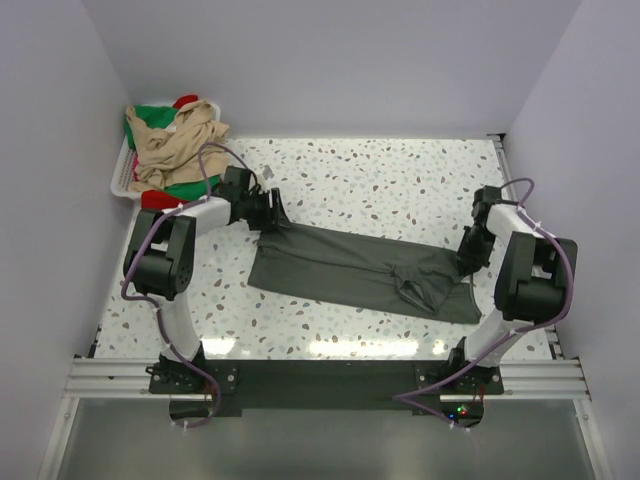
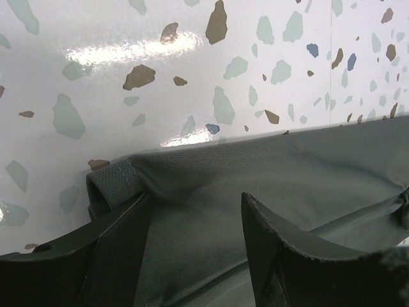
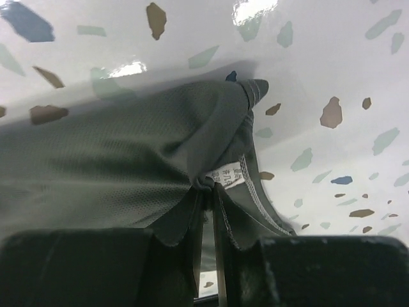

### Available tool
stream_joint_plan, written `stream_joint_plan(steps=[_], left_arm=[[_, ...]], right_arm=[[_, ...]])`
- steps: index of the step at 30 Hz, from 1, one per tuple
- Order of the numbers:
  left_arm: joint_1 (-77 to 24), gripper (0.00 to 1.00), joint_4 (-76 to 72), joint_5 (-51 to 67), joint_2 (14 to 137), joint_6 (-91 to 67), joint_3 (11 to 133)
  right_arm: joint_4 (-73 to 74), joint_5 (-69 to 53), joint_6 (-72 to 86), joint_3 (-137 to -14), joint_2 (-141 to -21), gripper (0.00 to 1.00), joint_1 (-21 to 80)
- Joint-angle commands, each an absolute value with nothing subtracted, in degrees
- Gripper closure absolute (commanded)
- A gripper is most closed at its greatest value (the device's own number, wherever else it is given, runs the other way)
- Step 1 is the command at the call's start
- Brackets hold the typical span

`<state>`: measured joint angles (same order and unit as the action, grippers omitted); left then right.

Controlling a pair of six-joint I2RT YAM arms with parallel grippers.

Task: Fold and stack the t-shirts
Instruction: Fold the tshirt

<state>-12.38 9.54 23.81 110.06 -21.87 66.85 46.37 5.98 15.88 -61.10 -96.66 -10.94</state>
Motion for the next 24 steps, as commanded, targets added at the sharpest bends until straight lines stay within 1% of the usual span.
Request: stream_joint_plan(steps=[1,5,7,10,11,15,18,24], left_arm=[[-11.7,0.36,13.3,18.7,112.4,-19.1,65.3],[-11.8,0.36,14.7,15.7,111.7,-18.5,65.7],[-11.8,0.36,15.3,14.7,111.3,-17.9,65.5],[-11.8,0.36,15.4,13.4,110.0,-17.3,65.0],[-11.8,0.36,15.3,13.4,109.0,-17.1,64.7],[-12.4,0.36,14.7,13.7,106.3,-15.8,64.4],[-13.3,0.35,14.7,14.1,103.8,-15.3,64.9],[-15.6,0.34,15.4,13.8,98.3,-15.3,65.0]], right_arm=[[46.9,8.6,17.5,-62.7,-99.2,0.85,-11.1],[48.5,11.2,18.5,-66.3,-101.9,0.84,-11.5],[49.0,11.9,18.9,-67.1,-102.4,0.82,-11.8],[49.8,12.5,19.2,-68.4,-103.1,0.72,-11.9],[50.0,12.5,19.2,-68.9,-102.9,0.63,-11.9],[51.6,12.8,18.2,-70.4,-101.7,0.49,-12.0],[53.3,13.0,17.6,-72.1,-99.8,0.45,-12.0],[55.8,11.1,19.0,-73.2,-92.1,0.42,-11.3]])
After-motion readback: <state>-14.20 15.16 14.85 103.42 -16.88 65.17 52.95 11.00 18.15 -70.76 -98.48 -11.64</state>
